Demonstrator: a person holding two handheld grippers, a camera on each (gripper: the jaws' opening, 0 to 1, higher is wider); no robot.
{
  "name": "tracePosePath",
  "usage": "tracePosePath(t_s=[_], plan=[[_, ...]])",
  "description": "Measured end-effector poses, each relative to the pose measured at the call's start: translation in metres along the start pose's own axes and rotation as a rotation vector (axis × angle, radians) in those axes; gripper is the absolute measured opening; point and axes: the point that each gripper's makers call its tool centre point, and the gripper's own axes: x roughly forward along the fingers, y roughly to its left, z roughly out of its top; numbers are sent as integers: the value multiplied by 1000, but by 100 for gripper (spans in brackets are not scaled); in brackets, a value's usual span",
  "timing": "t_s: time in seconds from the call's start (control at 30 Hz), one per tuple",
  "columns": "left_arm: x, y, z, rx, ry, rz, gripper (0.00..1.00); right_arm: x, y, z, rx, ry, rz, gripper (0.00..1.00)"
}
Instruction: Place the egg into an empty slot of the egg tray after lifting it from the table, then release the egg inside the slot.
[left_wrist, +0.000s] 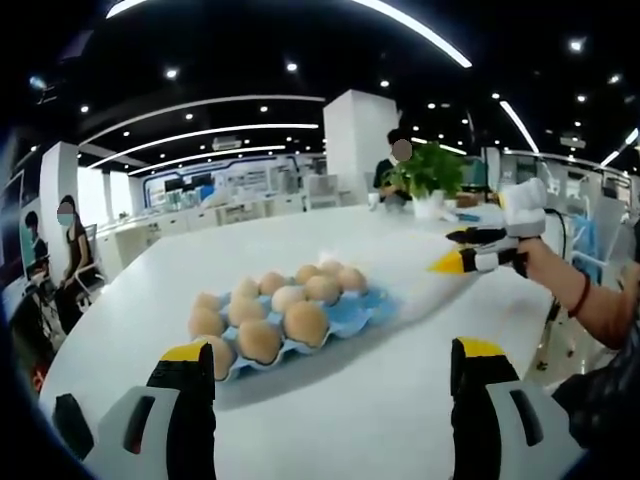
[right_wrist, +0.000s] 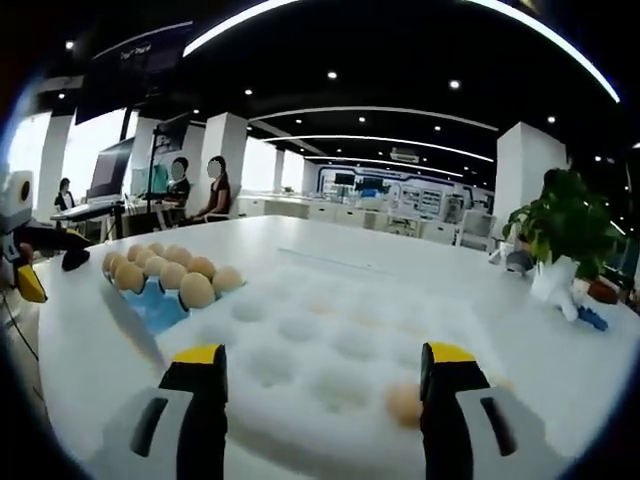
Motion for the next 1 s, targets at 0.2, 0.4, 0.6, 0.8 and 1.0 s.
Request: tracePosePath(t_s=[0.2, 0.4, 0.6, 0.8, 1.0], plan=[[1, -1, -1, 2, 5, 1, 100, -4, -19, 4, 55, -44, -44, 75], [1, -2, 0, 2, 2, 2, 100, -7, -32, -5, 107, -40, -69, 73], [2, -3, -1, 5, 8, 5, 100, -9, -45, -12, 149, -39, -109, 62], [3, -4, -1, 14, 15, 5, 100, -7, -53, -15, 145, -53, -192, 50], [1, 0, 0, 25, 20, 13, 100, -6, -58, -18, 199, -72, -243, 44]])
